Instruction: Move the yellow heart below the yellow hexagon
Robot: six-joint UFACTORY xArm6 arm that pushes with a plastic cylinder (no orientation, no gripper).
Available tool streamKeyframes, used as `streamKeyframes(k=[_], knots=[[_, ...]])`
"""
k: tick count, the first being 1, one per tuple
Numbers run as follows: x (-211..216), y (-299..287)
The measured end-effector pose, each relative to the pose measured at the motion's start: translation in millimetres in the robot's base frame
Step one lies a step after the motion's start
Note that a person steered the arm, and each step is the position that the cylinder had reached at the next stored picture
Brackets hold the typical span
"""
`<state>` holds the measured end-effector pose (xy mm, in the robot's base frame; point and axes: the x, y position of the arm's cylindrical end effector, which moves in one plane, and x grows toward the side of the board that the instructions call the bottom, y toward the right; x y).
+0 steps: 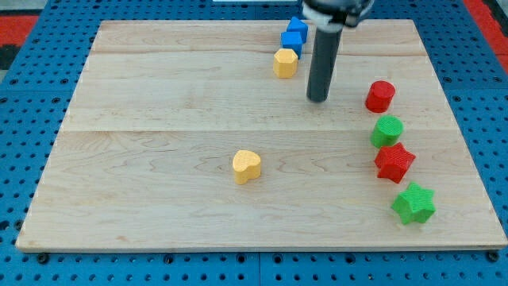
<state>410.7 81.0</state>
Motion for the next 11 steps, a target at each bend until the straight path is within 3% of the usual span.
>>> streamKeyframes(k=[1, 3, 4, 5, 6, 8, 9, 10, 11], knots=[[84.4, -12.7], [108.2, -99.4], [149.2, -87.3], [105.6, -142.0], [91.0, -108.9], [38.8, -102.5], [78.6, -103.7], [67.3, -166.1], [52.0, -133.9]])
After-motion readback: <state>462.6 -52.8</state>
